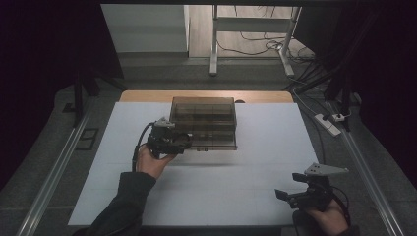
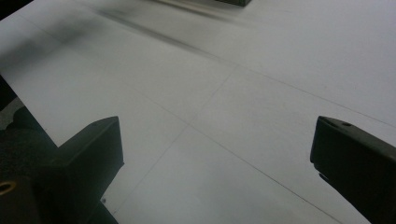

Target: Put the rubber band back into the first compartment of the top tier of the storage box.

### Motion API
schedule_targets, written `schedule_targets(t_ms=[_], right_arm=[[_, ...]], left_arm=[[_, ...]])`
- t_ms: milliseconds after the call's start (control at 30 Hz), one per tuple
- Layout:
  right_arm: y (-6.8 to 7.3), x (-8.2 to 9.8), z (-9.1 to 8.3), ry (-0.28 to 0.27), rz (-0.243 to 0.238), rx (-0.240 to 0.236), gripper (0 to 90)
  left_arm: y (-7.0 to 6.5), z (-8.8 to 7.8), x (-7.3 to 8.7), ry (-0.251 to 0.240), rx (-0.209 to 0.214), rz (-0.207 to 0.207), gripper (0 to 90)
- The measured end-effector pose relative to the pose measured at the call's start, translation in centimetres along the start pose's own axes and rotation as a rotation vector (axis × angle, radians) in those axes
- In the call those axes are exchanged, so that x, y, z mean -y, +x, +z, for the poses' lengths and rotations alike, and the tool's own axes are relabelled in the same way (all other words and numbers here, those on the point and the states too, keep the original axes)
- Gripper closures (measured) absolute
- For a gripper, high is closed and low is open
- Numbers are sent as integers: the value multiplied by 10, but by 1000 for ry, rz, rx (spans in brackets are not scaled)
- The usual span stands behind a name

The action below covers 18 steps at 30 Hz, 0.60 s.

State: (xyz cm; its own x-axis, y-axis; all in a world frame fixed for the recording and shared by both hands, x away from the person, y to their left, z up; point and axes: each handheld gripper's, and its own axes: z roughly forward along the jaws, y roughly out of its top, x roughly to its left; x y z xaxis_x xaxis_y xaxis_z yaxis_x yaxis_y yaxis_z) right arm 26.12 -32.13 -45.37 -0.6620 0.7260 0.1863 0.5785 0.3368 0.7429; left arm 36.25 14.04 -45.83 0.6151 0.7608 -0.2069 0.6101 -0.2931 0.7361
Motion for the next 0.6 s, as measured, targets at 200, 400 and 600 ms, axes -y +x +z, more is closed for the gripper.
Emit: schedule_targets(t_ms=[200,400,600], right_arm=[[0,0,0,0,0,1,26],[0,0,0,-1,2,1,26],[0,0,0,-1,3,1,26]], left_arm=[[-2,-2,2,0,24,5,184],[-7,-3,4,9,35,32,117],[-12,-4,6,16,28,62,42]])
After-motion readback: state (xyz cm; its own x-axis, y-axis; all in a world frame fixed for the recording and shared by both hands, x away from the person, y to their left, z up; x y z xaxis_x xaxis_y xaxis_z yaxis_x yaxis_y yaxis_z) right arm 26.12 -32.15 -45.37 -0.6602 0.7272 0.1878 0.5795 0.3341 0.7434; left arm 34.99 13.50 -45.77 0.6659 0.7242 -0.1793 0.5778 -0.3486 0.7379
